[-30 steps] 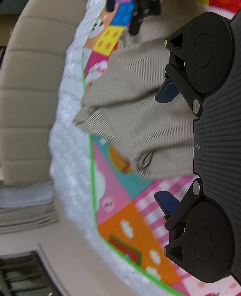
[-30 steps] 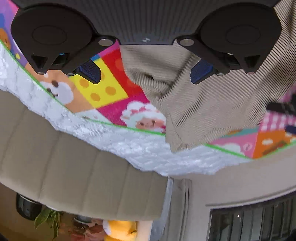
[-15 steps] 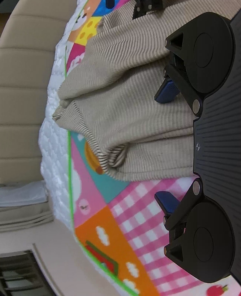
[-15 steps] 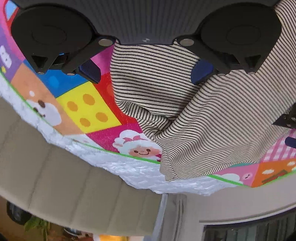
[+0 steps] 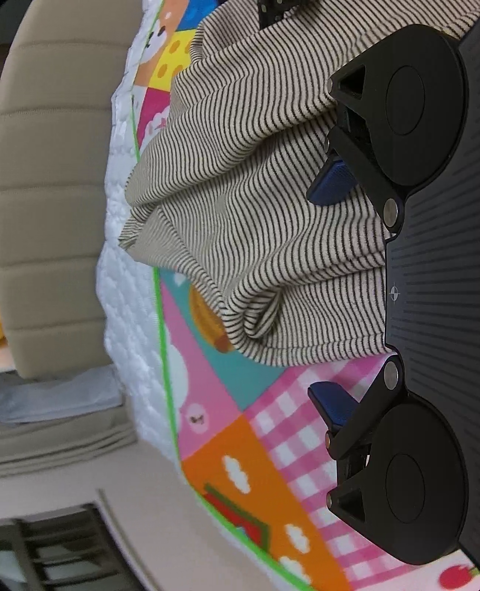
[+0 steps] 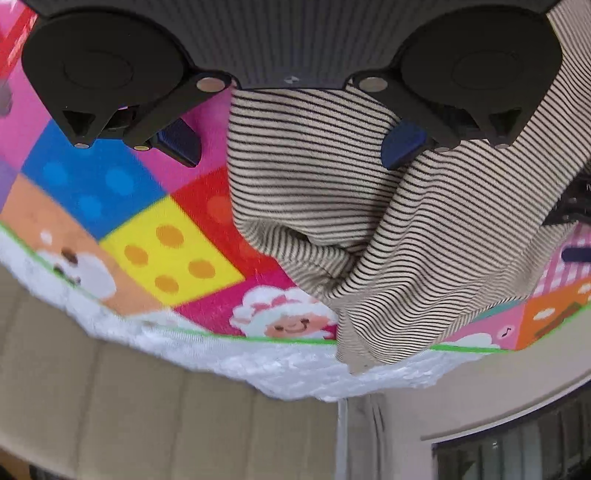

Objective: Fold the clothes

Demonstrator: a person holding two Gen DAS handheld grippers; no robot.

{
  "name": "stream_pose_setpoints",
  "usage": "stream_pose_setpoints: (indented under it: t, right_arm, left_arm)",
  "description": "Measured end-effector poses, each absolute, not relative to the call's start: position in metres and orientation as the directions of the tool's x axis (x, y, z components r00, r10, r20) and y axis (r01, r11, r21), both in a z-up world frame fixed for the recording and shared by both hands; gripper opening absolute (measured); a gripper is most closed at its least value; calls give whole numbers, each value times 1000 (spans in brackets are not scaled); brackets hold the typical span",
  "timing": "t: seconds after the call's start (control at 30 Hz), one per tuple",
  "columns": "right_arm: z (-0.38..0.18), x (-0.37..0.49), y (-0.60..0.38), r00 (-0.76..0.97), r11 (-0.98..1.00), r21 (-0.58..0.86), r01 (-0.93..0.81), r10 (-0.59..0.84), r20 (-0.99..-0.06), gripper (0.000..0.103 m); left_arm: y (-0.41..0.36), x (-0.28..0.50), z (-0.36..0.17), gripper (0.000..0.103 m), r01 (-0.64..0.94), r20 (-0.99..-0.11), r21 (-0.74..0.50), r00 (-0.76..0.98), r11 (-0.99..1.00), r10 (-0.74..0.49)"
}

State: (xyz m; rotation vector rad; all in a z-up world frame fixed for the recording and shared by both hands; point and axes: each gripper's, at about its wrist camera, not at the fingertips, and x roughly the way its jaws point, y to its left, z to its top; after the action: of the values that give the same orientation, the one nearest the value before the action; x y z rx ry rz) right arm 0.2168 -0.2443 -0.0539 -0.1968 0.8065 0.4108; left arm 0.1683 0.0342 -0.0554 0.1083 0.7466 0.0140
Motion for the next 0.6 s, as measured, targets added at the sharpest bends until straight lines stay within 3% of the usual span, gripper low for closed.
stream_pose_setpoints:
  t: [0.1,0.6]
  right_arm:
    - [-54,215,-248,592,904,11,-427,289,-752,103]
    - [-49,92,-277,422,861,98,-498,340,-840,103]
  left_arm:
    - [42,159,-56,103,16,-725,22,689,1000,5]
    - [46,31,-38,103,206,-848,-82,500,975,-177]
